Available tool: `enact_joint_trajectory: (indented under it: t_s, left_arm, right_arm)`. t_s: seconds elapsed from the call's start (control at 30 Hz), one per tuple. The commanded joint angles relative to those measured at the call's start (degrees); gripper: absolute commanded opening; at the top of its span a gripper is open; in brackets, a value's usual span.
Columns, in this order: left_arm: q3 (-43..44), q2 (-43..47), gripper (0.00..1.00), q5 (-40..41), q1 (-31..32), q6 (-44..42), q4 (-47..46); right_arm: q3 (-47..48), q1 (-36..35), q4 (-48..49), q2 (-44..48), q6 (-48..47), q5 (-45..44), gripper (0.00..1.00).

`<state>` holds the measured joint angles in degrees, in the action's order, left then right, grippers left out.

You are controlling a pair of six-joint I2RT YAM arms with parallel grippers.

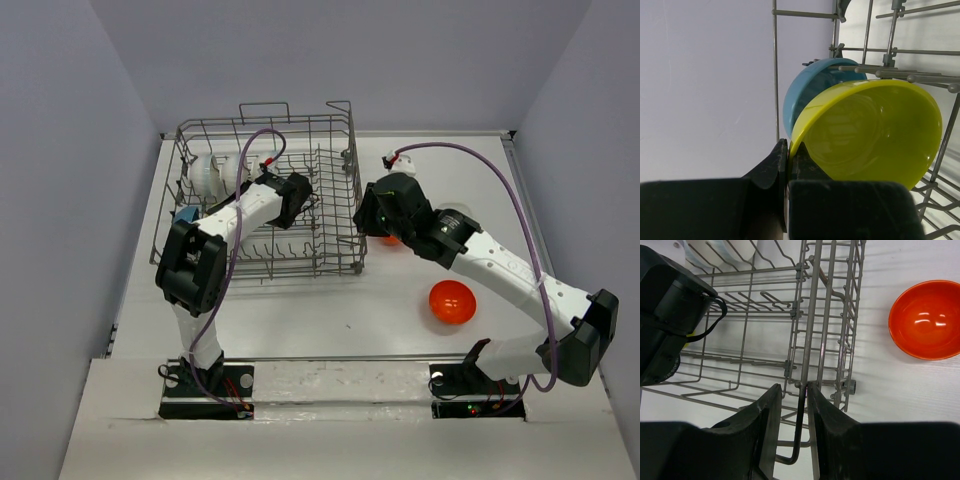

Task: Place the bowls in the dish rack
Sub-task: Insert the bowl into the dish rack.

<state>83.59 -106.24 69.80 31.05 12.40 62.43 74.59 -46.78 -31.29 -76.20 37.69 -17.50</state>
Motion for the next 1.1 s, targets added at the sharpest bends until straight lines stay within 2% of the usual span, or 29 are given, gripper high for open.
enact_joint_trajectory:
  t_s: [0.0,1.07]
  left_arm:
    - [-0.71,1.91,0.00,0.95,-0.20,-0.10,0.67]
    - [-2.47,-2.04,0.00,-1.86,0.77,-1.86,-1.61]
  right_arm:
    - [-0.76,-0.32,3.95,0.79,-0.16,2.47,0.33]
    - [-2.08,-0.32,3.95,1.15,-0.43,2.12,0.33]
